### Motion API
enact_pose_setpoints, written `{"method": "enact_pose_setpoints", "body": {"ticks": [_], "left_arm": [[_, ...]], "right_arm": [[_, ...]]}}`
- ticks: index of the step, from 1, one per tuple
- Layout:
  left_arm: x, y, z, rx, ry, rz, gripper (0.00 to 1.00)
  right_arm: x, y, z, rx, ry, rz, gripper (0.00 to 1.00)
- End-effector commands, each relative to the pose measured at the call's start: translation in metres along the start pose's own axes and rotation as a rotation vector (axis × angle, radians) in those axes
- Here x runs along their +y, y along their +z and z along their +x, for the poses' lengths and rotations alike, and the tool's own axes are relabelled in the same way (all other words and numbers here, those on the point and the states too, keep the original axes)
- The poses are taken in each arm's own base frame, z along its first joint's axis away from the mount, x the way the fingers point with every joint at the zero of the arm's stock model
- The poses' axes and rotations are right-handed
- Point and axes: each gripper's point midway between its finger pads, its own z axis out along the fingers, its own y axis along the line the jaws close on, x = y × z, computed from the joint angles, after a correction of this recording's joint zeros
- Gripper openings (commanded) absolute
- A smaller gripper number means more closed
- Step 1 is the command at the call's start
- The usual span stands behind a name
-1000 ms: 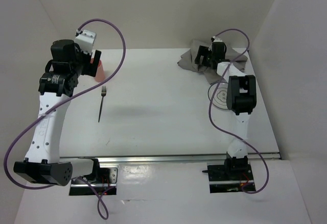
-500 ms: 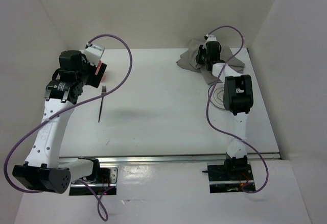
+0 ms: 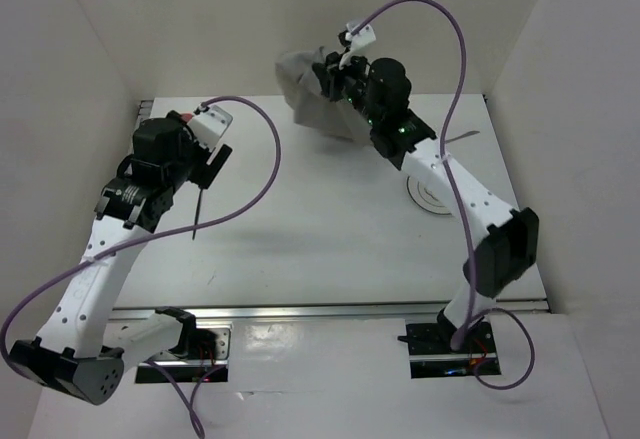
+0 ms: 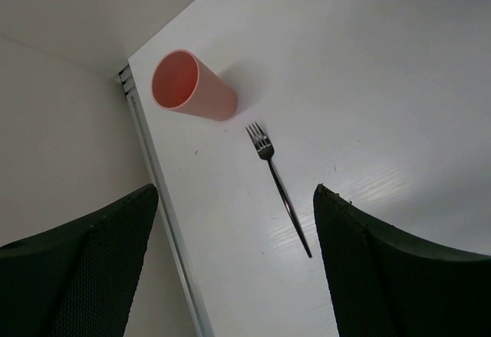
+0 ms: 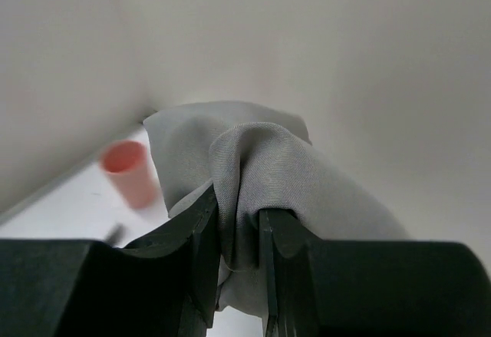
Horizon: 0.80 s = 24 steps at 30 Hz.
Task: Set the dinner table for one person
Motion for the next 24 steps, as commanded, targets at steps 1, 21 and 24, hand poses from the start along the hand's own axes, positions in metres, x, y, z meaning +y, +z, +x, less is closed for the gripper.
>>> {"method": "enact_pose_setpoints", "body": {"ticks": [1, 21, 24], "left_arm": [[0.007, -0.016, -0.014, -0.067, -0.013, -0.03, 0.88], [-0.006, -0.009, -0.002, 0.029, 0.006, 0.058, 0.87], [-0.027, -0.002, 0.011, 0.088, 0.028, 0.152, 0.84]], "right_arm": [[0.029, -0.044, -0.098, -0.243, 0.026, -0.038, 0.0], [-0.031, -0.052, 0.157, 0.546, 0.61, 0.121, 0.99], [-0.046, -0.055, 0.157, 0.598, 0.564, 0.117, 0.99]]}}
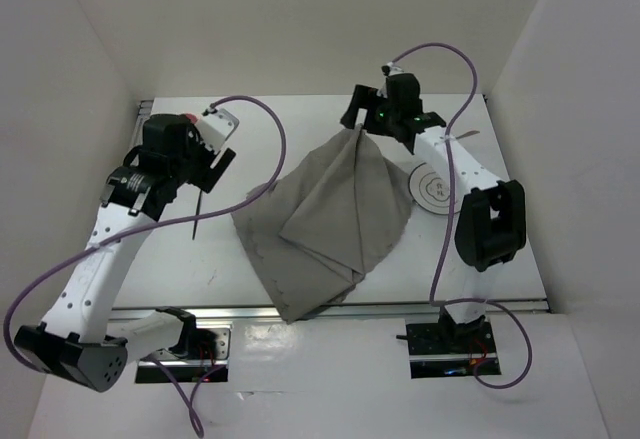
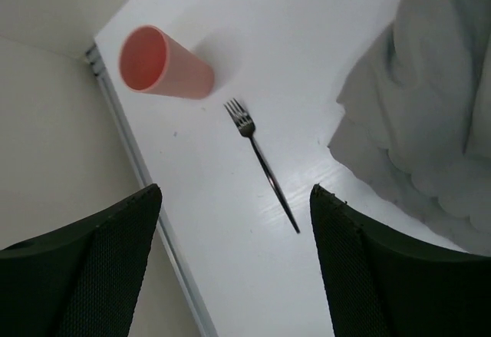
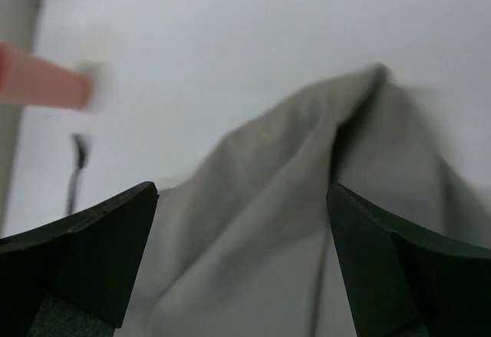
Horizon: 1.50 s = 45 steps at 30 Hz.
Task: Set the dinner table for one person
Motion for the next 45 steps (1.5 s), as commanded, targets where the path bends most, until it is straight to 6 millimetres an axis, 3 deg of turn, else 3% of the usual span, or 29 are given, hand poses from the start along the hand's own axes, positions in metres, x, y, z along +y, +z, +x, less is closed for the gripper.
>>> {"method": "enact_pose_setpoints", "body": {"ticks": [1, 4, 5, 6, 7, 8, 10, 11, 14, 15, 17, 19, 20, 21, 25, 26, 27, 28, 30, 32, 33, 36, 38, 39, 41, 43, 45], "left_arm": [[-0.025, 0.01, 0.015, 0.074, 0.025, 0.12, 0.84], [-0.055, 0.014, 0.031, 0.128, 0.061, 0.25, 0.83], [-0.065, 0.015, 0.032, 0.125, 0.067, 0.306, 0.83], [-0.079, 0.013, 0.038, 0.143, 0.078, 0.36, 0.83], [-0.088, 0.018, 0.047, 0.167, 0.086, 0.396, 0.83], [-0.097, 0.02, 0.052, 0.18, 0.093, 0.428, 0.83], [-0.104, 0.025, 0.064, 0.204, 0.093, 0.44, 0.83], [-0.104, 0.038, 0.077, 0.232, 0.102, 0.407, 0.83], [-0.107, 0.06, 0.099, 0.282, 0.106, 0.367, 0.85], [-0.103, 0.071, 0.096, 0.266, 0.1, 0.328, 0.87], [-0.106, 0.088, 0.104, 0.302, 0.077, 0.323, 0.87], [-0.109, 0.101, 0.102, 0.313, 0.034, 0.331, 0.87], [-0.114, 0.11, 0.101, 0.325, 0.031, 0.36, 0.87], [-0.123, 0.115, 0.095, 0.305, -0.007, 0.397, 0.87], [-0.139, 0.136, 0.088, 0.275, -0.146, 0.49, 0.89], [-0.139, 0.14, 0.088, 0.277, -0.184, 0.511, 0.89], [-0.13, 0.146, 0.089, 0.281, -0.242, 0.511, 0.89], [-0.138, 0.155, 0.097, 0.312, -0.305, 0.557, 0.89], [-0.127, 0.163, 0.108, 0.353, -0.372, 0.562, 0.87], [-0.131, 0.169, 0.126, 0.412, -0.41, 0.591, 0.84], [-0.13, 0.171, 0.125, 0.406, -0.424, 0.602, 0.84], [-0.14, 0.168, 0.129, 0.415, -0.421, 0.667, 0.84], [-0.142, 0.166, 0.123, 0.398, -0.422, 0.695, 0.84], [-0.142, 0.166, 0.124, 0.394, -0.411, 0.698, 0.84], [-0.144, 0.164, 0.124, 0.393, -0.406, 0.712, 0.84], [-0.144, 0.163, 0.125, 0.398, -0.4, 0.717, 0.83], [-0.15, 0.164, 0.139, 0.438, -0.397, 0.723, 0.8]], "right_arm": [[0.0, -0.022, -0.004, 0.065, -0.064, -0.026, 0.99], [-0.003, -0.042, 0.005, 0.051, -0.113, 0.011, 0.99], [-0.013, -0.044, 0.027, 0.095, -0.105, 0.029, 0.99], [-0.016, -0.055, 0.027, 0.085, -0.102, 0.033, 0.99], [-0.027, -0.058, 0.05, 0.13, -0.093, 0.052, 0.99], [-0.032, -0.062, 0.059, 0.146, -0.085, 0.056, 0.99], [-0.032, -0.072, 0.069, 0.155, -0.083, 0.041, 0.99], [-0.037, -0.074, 0.086, 0.194, -0.075, 0.037, 0.99], [-0.036, -0.073, 0.111, 0.251, -0.089, 0.005, 0.99], [-0.034, -0.073, 0.123, 0.281, -0.09, -0.006, 0.99], [-0.023, -0.063, 0.145, 0.33, -0.128, -0.022, 0.99], [-0.004, -0.055, 0.151, 0.342, -0.19, -0.047, 0.99], [0.008, -0.049, 0.171, 0.388, -0.226, -0.049, 0.99], [0.018, -0.044, 0.169, 0.379, -0.257, -0.057, 0.99], [0.027, -0.031, 0.195, 0.394, -0.283, -0.008, 0.99], [0.029, -0.029, 0.2, 0.384, -0.286, -0.003, 0.99], [0.045, -0.027, 0.2, 0.327, -0.321, -0.016, 0.99], [0.045, -0.028, 0.214, 0.328, -0.342, -0.011, 0.98], [0.068, -0.028, 0.22, 0.253, -0.391, -0.029, 0.98], [0.074, -0.029, 0.232, 0.221, -0.435, -0.018, 0.98], [0.087, -0.03, 0.232, 0.176, -0.448, -0.032, 0.98], [0.083, -0.017, 0.249, 0.174, -0.469, -0.005, 0.97], [0.093, -0.008, 0.249, 0.165, -0.464, -0.004, 0.97], [0.085, 0.001, 0.258, 0.187, -0.478, 0.03, 0.95], [0.089, 0.011, 0.256, 0.181, -0.488, 0.038, 0.94], [0.08, 0.02, 0.263, 0.194, -0.503, 0.08, 0.92], [0.076, 0.023, 0.267, 0.213, -0.515, 0.101, 0.89]]}}
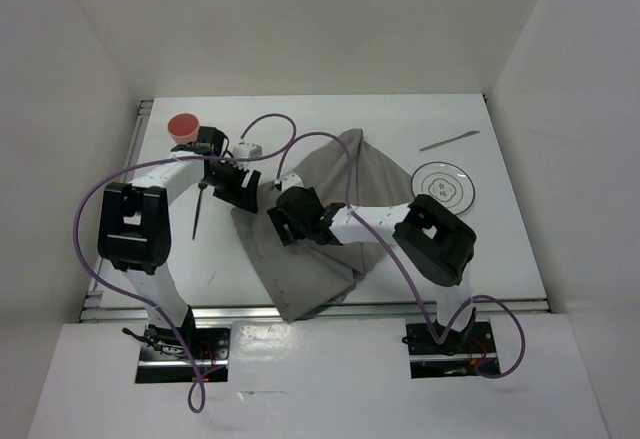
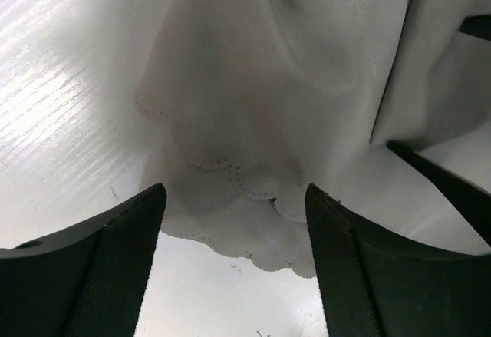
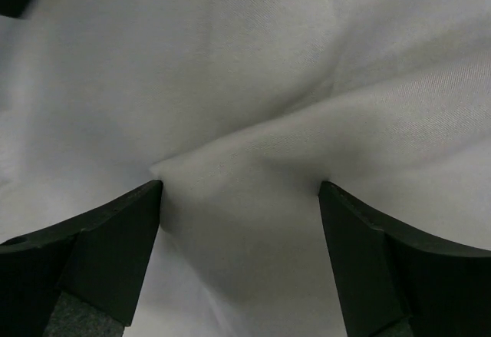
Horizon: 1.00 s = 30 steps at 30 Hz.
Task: Set the dinner table for one person
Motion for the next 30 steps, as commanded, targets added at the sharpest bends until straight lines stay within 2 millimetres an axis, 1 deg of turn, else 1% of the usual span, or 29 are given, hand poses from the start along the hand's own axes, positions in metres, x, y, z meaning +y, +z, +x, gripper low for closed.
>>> {"method": "enact_pose_setpoints", "body": {"ticks": [1, 2, 3, 4, 6, 7, 8, 9, 10, 11, 12, 13, 14, 15, 16, 17, 18, 19, 20, 21, 22, 23, 24, 25, 26, 27, 28, 29, 30], "left_arm": [[-0.006, 0.003, 0.002, 0.021, 0.026, 0.034, 0.78], [0.002, 0.01, 0.013, 0.062, 0.012, 0.004, 0.7], [0.001, 0.014, 0.015, 0.077, 0.017, 0.001, 0.65], [0.002, 0.013, 0.019, 0.092, 0.011, -0.004, 0.58], [0.002, 0.017, 0.026, 0.118, 0.001, -0.014, 0.42], [0.004, 0.017, 0.025, 0.115, -0.004, -0.03, 0.19], [0.006, 0.017, 0.025, 0.118, -0.003, -0.04, 0.07], [0.01, 0.017, 0.024, 0.116, -0.01, -0.064, 0.0], [0.011, 0.017, 0.025, 0.119, -0.019, -0.073, 0.0], [0.013, 0.015, 0.02, 0.109, -0.013, -0.086, 0.0], [0.02, 0.012, 0.016, 0.107, -0.016, -0.123, 0.0], [0.025, 0.011, 0.011, 0.097, -0.008, -0.153, 0.0], [0.03, 0.008, 0.008, 0.094, -0.013, -0.182, 0.0], [0.042, 0.005, 0.003, 0.097, -0.015, -0.249, 0.0], [0.048, 0.001, -0.005, 0.081, -0.008, -0.279, 0.0], [0.052, 0.0, -0.008, 0.081, -0.006, -0.301, 0.0], [0.057, -0.005, -0.02, 0.058, 0.003, -0.329, 0.0], [0.06, -0.009, -0.024, 0.049, 0.007, -0.347, 0.0], [0.06, -0.008, -0.026, 0.055, 0.015, -0.346, 0.0], [0.061, -0.01, -0.031, 0.044, 0.018, -0.349, 0.0], [0.06, -0.013, -0.031, 0.048, 0.017, -0.348, 0.0], [0.055, -0.012, -0.038, 0.034, 0.031, -0.338, 0.0], [0.054, -0.013, -0.035, 0.047, 0.027, -0.334, 0.0], [0.048, -0.011, -0.033, 0.059, 0.044, -0.318, 0.0], [0.048, -0.011, -0.033, 0.06, 0.044, -0.317, 0.04], [0.042, -0.008, -0.032, 0.072, 0.06, -0.3, 0.11], [0.04, -0.012, -0.032, 0.071, 0.061, -0.3, 0.17], [0.038, -0.015, -0.031, 0.066, 0.062, -0.301, 0.3], [0.036, -0.019, -0.033, 0.053, 0.054, -0.305, 0.35]], "right_arm": [[-0.006, 0.006, -0.026, -0.068, 0.015, 0.072, 0.88], [-0.008, 0.007, -0.022, -0.059, 0.012, 0.075, 0.84], [-0.005, 0.007, -0.023, -0.063, 0.015, 0.059, 0.77], [-0.004, 0.005, -0.02, -0.058, 0.013, 0.049, 0.69], [-0.003, 0.003, -0.024, -0.066, 0.026, 0.046, 0.47], [-0.004, -0.005, -0.028, -0.069, 0.037, 0.045, 0.26], [-0.004, -0.01, -0.034, -0.084, 0.043, 0.04, 0.18], [-0.004, -0.016, -0.038, -0.089, 0.053, 0.038, 0.11], [-0.004, -0.024, -0.044, -0.101, 0.058, 0.034, 0.05], [-0.006, -0.041, -0.063, -0.141, 0.085, 0.034, 0.0], [-0.004, -0.052, -0.074, -0.163, 0.093, 0.017, 0.0], [-0.005, -0.061, -0.08, -0.174, 0.097, 0.013, 0.0], [-0.013, -0.079, -0.094, -0.192, 0.127, 0.009, 0.0], [-0.027, -0.086, -0.098, -0.193, 0.169, 0.023, 0.0], [-0.04, -0.094, -0.102, -0.197, 0.202, 0.04, 0.0], [-0.051, -0.1, -0.102, -0.19, 0.235, 0.045, 0.0], [-0.081, -0.115, -0.106, -0.201, 0.296, 0.066, 0.0], [-0.098, -0.116, -0.092, -0.18, 0.33, 0.088, 0.0], [-0.114, -0.12, -0.086, -0.181, 0.355, 0.107, 0.0], [-0.131, -0.135, -0.086, -0.214, 0.383, 0.127, 0.0], [-0.161, -0.134, -0.069, -0.193, 0.435, 0.183, 0.0], [-0.174, -0.137, -0.063, -0.194, 0.458, 0.201, 0.0], [-0.183, -0.144, -0.062, -0.206, 0.482, 0.199, 0.0], [-0.206, -0.144, -0.046, -0.18, 0.522, 0.244, 0.04], [-0.216, -0.145, -0.043, -0.172, 0.543, 0.257, 0.1], [-0.221, -0.144, -0.03, -0.131, 0.561, 0.261, 0.11], [-0.241, -0.147, -0.024, -0.126, 0.598, 0.305, 0.16], [-0.247, -0.146, -0.007, -0.088, 0.617, 0.32, 0.46], [-0.255, -0.147, 0.003, -0.066, 0.637, 0.344, 0.59]]}}
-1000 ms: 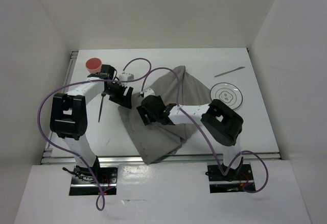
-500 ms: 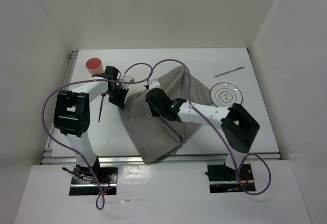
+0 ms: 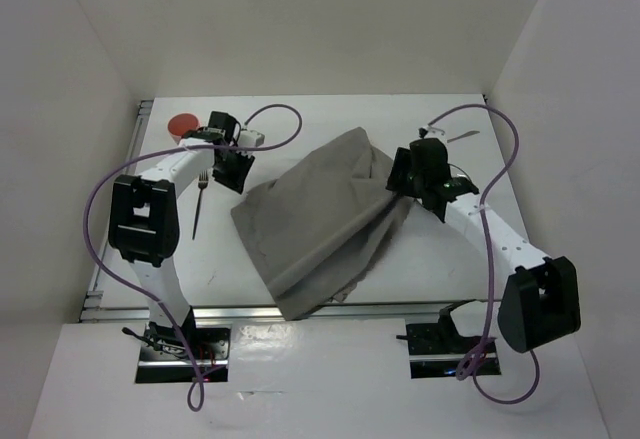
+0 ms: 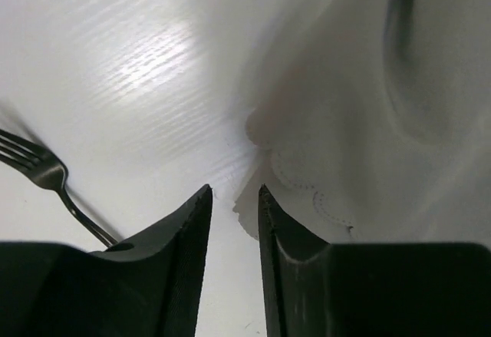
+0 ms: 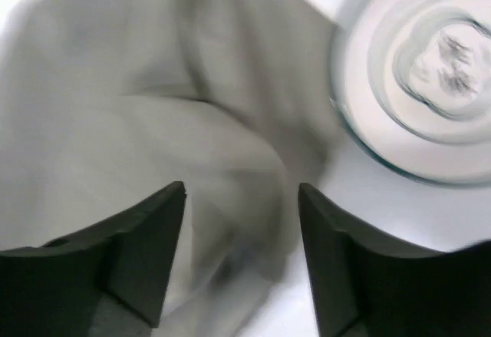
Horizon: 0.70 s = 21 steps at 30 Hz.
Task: Set the dinner table for one person
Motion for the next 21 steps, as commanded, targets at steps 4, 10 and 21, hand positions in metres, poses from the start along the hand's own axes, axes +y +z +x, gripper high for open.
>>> {"method": "enact_pose_setpoints", "body": {"ticks": [4, 10, 21], "left_arm": [[-0.016, -0.028, -0.001, -0.052, 0.022, 0.02, 0.5], [-0.043, -0.049, -0.014, -0.156, 0.224, 0.048, 0.61], [-0.024, -0.044, 0.062, 0.072, -0.253, 0.247, 0.64]], "right_arm": [[-0.066, -0.004, 0.024, 0.111, 0.146, 0.157, 0.84], [-0.015, 0.011, -0.016, 0.016, -0.023, -0.135, 0.84], [0.064, 0.147, -0.076, 0.134, -0.141, -0.462, 0.86]]}}
